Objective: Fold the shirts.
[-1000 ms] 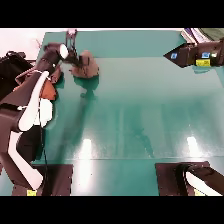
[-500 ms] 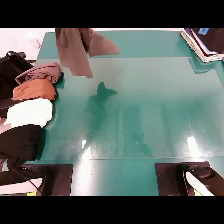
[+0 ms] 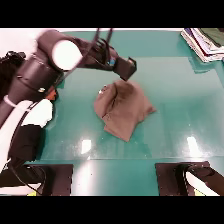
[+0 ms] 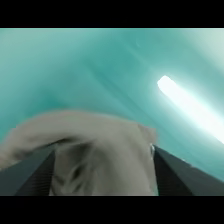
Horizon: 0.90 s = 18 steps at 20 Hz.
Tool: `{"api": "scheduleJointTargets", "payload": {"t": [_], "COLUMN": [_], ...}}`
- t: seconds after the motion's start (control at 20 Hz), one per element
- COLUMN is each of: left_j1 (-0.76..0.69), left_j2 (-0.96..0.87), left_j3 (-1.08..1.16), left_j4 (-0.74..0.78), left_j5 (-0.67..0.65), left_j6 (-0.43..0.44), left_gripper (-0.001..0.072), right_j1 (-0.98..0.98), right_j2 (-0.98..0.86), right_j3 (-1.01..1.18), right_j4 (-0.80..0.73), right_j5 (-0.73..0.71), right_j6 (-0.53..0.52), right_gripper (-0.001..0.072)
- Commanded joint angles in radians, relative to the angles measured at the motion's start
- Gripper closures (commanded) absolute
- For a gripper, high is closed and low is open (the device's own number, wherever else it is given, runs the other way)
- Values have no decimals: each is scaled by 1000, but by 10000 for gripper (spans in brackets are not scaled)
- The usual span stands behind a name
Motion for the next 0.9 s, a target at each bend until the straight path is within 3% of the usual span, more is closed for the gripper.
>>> {"api": "scheduleJointTargets", "payload": {"t": [0.0, 0.15, 0.35, 0.55, 0.65, 0.85], "left_j1": [85, 325, 509, 509, 491, 416], "left_j2": [-29, -60, -132, -210, -247, -291], "left_j3": [-28, -30, -173, -356, -401, -407], "left_j4": [-35, -49, -223, -314, -410, -423], "left_j5": [45, -69, -152, -84, -66, -19], "left_j6": [-8, -90, -52, -38, 48, 81], "left_gripper": [27, 151, 148, 147, 147, 146], "right_j1": [0, 0, 0, 0, 0, 0], "right_j2": [-89, -132, -119, -57, -25, -4], "right_j3": [137, 193, 109, -41, -104, -159], "right_j4": [-10, -8, -8, -8, -6, -7], "right_j5": [143, 217, 206, 114, 75, 55], "right_j6": [0, 0, 1, 0, 0, 1], "right_gripper": [695, 695, 695, 695, 695, 695]}}
